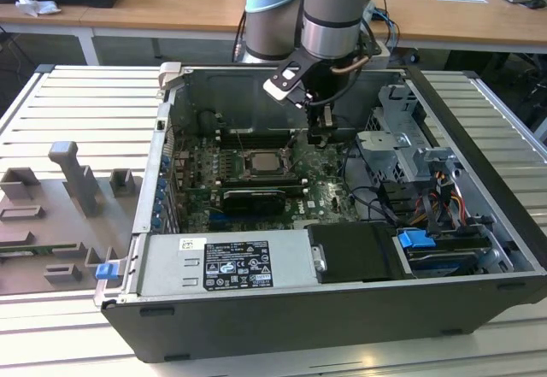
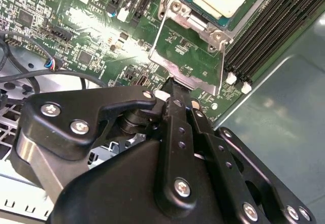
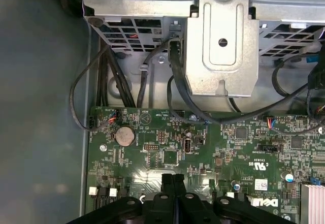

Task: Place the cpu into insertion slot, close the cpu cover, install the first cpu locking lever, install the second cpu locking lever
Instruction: 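Close the cpu cover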

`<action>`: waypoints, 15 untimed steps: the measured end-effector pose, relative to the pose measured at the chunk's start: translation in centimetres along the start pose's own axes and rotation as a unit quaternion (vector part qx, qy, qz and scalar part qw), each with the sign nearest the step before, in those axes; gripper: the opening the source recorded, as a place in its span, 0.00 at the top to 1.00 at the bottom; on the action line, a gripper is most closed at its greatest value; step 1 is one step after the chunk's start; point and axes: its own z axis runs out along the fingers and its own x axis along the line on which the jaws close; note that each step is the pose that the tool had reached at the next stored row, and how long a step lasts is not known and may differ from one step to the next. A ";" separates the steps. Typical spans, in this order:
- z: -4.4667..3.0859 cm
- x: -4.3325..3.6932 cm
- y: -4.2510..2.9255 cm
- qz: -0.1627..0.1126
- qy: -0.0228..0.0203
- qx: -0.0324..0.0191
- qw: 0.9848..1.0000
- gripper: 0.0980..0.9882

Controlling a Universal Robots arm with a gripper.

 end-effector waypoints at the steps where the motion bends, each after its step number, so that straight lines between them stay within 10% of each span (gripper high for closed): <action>1: 0.00 0.00 -0.07 0.000 0.000 0.000 1.000 0.99; 15: -0.03 0.03 -0.67 0.000 0.000 0.000 1.000 0.99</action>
